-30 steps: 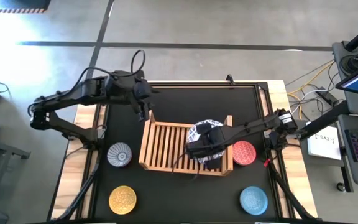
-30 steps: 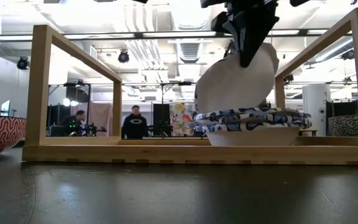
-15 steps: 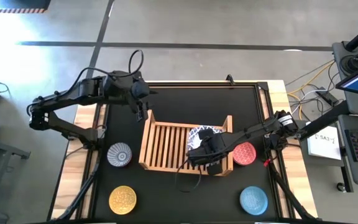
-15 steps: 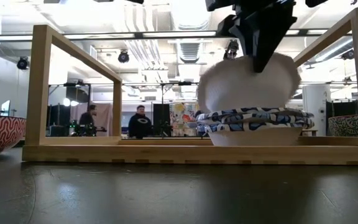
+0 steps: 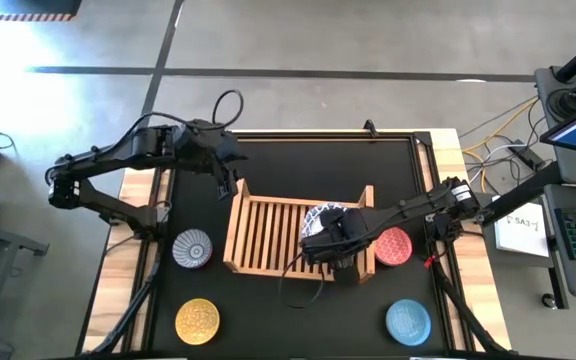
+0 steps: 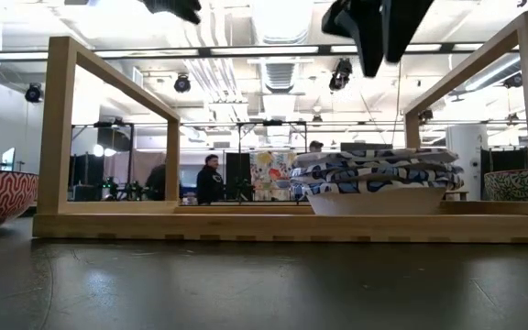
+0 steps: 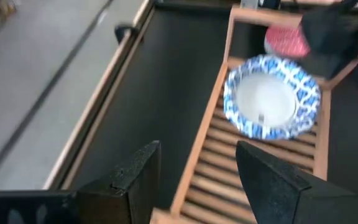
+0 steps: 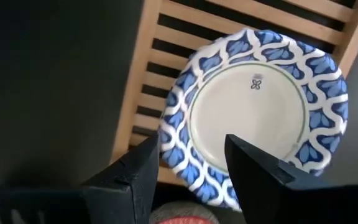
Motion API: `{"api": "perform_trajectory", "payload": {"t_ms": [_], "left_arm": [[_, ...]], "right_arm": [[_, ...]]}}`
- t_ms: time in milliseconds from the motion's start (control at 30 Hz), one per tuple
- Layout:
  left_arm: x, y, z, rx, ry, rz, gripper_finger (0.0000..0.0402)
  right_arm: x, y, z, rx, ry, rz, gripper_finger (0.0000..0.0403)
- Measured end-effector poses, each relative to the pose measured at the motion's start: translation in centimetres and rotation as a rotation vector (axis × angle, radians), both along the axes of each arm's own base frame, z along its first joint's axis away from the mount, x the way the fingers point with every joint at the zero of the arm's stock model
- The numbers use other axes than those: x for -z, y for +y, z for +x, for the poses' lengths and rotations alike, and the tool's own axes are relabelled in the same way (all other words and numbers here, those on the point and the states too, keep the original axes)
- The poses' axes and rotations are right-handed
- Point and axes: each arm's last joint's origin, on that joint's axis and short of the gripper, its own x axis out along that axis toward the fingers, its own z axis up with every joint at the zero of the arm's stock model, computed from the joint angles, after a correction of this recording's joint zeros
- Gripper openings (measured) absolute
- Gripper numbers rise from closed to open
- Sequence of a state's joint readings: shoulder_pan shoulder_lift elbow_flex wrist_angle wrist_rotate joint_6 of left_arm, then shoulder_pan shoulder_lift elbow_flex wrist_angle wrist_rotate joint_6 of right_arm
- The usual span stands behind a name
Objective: Place and stack bowls onto a shelf
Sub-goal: Put the dark blue patterned bowl on the shelf
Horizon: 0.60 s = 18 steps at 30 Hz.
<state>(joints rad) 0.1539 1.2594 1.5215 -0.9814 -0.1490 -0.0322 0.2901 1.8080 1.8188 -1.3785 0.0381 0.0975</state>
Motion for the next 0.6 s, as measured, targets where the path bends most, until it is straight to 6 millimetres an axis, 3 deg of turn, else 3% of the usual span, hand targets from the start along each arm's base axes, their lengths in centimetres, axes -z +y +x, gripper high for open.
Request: {"api": "perform_trajectory", "payload": {"t_ms": [233, 600], "left_arm": [[2.5, -0.2, -1.3, -0.132, 0.198, -0.149, 0.0192], [11.2, -1.0, -4.5, -0.333, 0.510, -0.346, 0.0192]], "right_arm": [[-2.9, -0.4, -0.8, 0.000, -0.007, -0.065, 0.0162], [-5.2, -2.5, -2.5, 0.039, -0.075, -0.104, 0.0146]]}}
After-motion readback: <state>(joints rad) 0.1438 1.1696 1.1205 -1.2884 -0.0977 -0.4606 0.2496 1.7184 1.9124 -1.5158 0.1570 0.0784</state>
